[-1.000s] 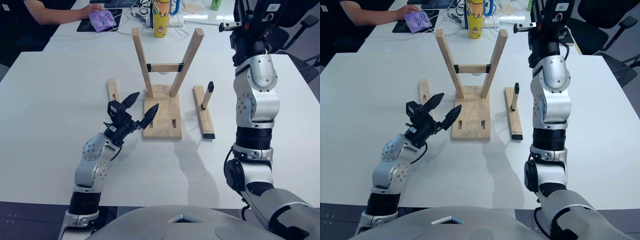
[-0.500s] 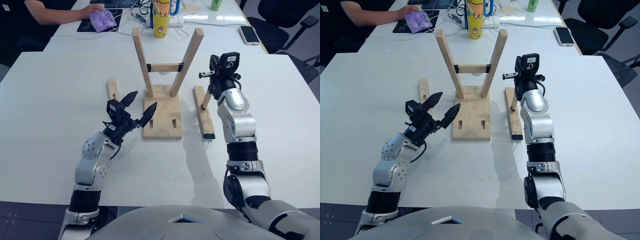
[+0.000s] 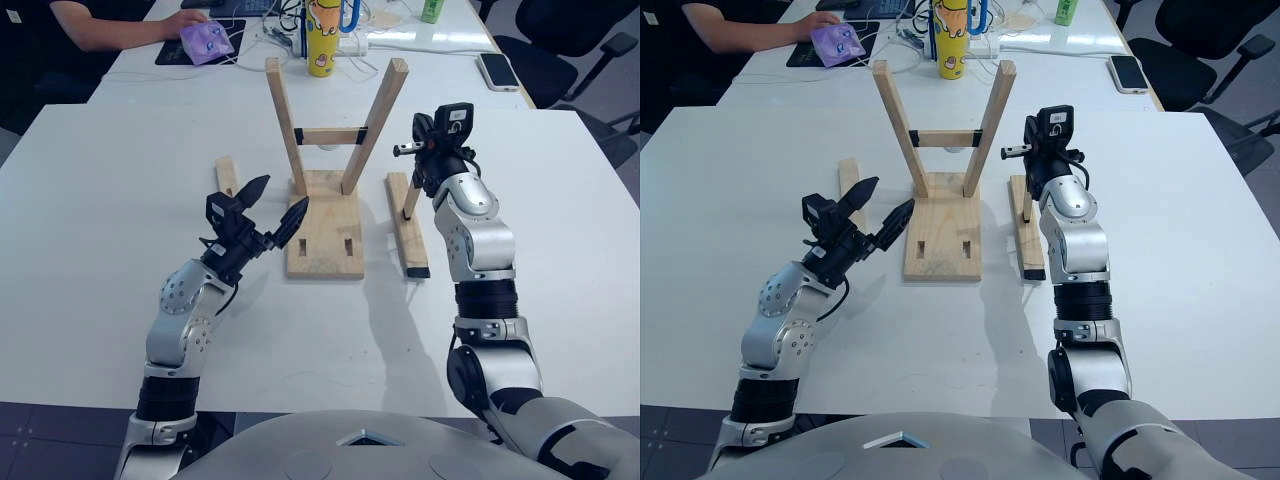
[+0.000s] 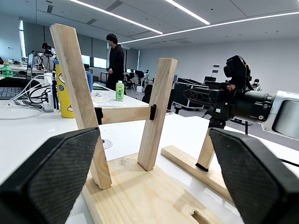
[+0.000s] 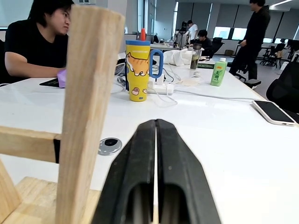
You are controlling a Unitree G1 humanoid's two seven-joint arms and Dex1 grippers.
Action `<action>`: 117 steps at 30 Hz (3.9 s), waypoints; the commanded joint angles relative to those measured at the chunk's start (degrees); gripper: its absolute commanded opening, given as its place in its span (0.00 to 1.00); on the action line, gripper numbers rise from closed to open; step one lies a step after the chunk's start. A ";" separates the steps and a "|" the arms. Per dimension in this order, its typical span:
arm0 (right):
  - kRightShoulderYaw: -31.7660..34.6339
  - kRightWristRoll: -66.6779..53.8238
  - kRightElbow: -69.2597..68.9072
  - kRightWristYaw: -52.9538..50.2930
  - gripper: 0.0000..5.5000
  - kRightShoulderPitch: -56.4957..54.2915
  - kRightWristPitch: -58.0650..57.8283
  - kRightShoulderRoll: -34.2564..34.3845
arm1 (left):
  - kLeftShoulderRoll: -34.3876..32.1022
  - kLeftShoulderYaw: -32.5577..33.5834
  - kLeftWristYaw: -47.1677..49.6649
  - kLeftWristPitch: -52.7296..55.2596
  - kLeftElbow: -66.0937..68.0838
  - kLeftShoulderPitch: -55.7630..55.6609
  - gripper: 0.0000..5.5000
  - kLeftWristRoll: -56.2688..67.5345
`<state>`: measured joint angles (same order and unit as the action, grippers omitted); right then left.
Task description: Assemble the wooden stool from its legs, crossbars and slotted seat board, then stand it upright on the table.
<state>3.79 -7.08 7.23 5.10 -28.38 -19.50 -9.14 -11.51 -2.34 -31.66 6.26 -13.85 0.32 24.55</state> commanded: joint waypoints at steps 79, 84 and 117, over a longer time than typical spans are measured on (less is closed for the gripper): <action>-5.22 -0.29 -18.94 1.90 0.66 24.41 -22.90 -3.15 | 0.29 -0.02 0.45 -0.50 1.07 1.76 0.79 -1.88; -5.11 -0.51 -17.49 2.15 0.63 24.52 -26.29 -2.21 | 0.17 -0.02 0.70 -0.62 1.43 1.48 0.79 -2.35; -0.66 -22.95 -12.12 68.06 0.37 21.47 -21.07 -39.08 | -4.69 7.62 -2.79 8.63 1.58 1.90 0.91 7.89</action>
<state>3.30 -26.67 -3.70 69.98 -7.52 -38.91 -47.45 -15.58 3.30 -32.06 10.12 -11.54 3.99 25.99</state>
